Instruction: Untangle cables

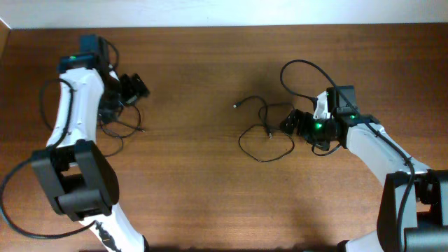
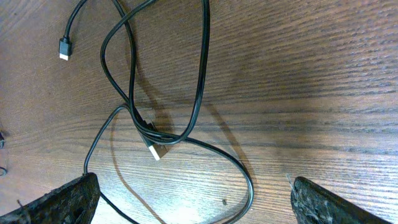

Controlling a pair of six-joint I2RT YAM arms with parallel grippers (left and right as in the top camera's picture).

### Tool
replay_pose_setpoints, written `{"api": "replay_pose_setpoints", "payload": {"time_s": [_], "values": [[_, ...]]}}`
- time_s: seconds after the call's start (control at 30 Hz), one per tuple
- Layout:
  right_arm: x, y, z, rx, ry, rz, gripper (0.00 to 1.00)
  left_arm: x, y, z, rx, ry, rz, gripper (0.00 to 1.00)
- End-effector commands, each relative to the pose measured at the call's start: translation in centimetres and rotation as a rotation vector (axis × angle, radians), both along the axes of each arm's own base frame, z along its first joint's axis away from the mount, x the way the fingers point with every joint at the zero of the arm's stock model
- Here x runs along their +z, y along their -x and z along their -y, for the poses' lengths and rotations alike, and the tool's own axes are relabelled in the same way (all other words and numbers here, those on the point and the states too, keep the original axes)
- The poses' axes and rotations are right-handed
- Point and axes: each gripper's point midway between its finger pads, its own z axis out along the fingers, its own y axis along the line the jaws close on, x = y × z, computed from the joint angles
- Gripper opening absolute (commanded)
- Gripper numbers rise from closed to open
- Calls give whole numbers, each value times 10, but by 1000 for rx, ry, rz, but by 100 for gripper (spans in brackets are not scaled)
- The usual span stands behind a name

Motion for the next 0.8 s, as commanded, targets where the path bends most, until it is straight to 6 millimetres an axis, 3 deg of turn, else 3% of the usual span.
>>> {"api": "replay_pose_setpoints", "payload": {"time_s": [0.0,0.03,0.07,0.1,0.13,0.27,0.4,0.53,0.57,0.6,0.63,0.7,0.77], "values": [[-4,1,2,3,12,-5,98,-44,13,60,-161,57,-38,97],[-4,1,2,3,12,-5,98,-57,16,86,-233,86,-22,88],[-4,1,2,3,12,-5,98,-63,17,102,-271,92,-13,55],[-4,1,2,3,12,-5,98,-69,18,121,-319,90,4,13],[-4,1,2,3,12,-5,98,-70,18,136,-358,89,20,0],[-4,2,2,3,11,-6,98,-68,20,194,-618,57,97,0],[-4,2,2,4,9,-9,98,-71,25,205,-694,-100,102,0],[-2,-2,1,4,7,9,98,-70,18,202,-697,-192,129,1],[-2,-1,1,5,7,5,99,-70,17,203,-696,-191,132,7],[-2,0,-1,11,8,5,94,-70,17,202,-696,-192,131,20],[-3,0,-3,16,8,4,89,-70,19,202,-697,-192,123,23],[-3,0,-8,32,18,15,88,-70,21,208,-677,-149,122,7],[-2,-2,-13,45,32,31,85,-70,19,208,-661,-148,127,0]]}}
